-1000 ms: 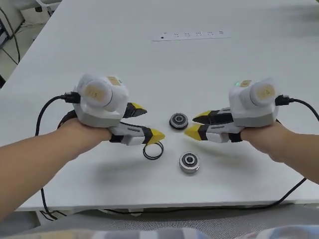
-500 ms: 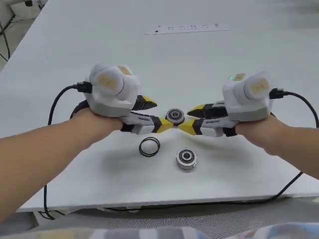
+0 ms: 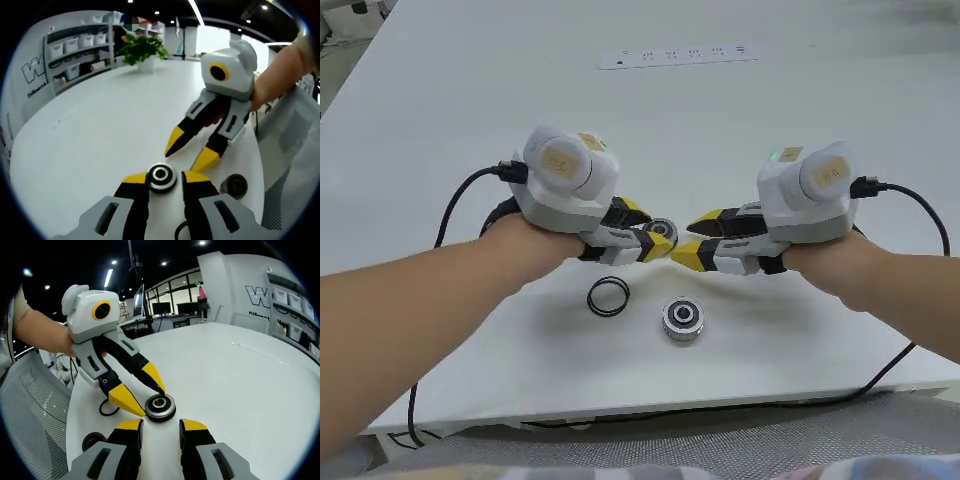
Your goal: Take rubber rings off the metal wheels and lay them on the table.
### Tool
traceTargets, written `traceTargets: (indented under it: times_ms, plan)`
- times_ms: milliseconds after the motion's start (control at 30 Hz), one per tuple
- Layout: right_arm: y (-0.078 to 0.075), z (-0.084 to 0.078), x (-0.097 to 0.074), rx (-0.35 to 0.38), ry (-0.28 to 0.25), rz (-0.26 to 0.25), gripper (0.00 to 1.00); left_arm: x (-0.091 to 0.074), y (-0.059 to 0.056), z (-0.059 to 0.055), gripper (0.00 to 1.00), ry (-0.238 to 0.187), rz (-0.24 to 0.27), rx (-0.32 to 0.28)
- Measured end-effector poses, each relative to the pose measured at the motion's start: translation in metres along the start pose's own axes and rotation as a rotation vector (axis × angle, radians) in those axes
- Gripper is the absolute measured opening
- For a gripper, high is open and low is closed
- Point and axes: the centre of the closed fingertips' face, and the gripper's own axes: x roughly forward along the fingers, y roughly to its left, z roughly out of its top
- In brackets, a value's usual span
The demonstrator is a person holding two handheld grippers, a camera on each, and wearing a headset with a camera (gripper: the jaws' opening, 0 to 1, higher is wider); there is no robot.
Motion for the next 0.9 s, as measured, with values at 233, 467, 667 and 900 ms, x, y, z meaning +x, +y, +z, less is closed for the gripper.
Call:
traceTargets:
  times_ms: [233, 467, 667, 900]
  plan:
    - [0.001, 0.001, 0.0, 0.005, -0.006, -0.002, 0.27, 0.002, 0.0, -0.002, 0.22, 0.008, 0.009, 0.008]
    - [0.003, -0.001, 0.002, 0.006, -0.005, 0.0, 0.27, 0.002, 0.004, -0.001, 0.19, -0.003, 0.02, -0.015]
    - [0.001, 0.003, 0.005, 0.002, -0.014, -0.005, 0.27, 0.002, 0.01, -0.002, 0.14, -0.016, 0.042, -0.029]
    - [0.001, 0.007, 0.012, -0.019, -0.013, -0.017, 0.27, 0.002, 0.008, -0.002, 0.14, -0.007, 0.04, -0.017]
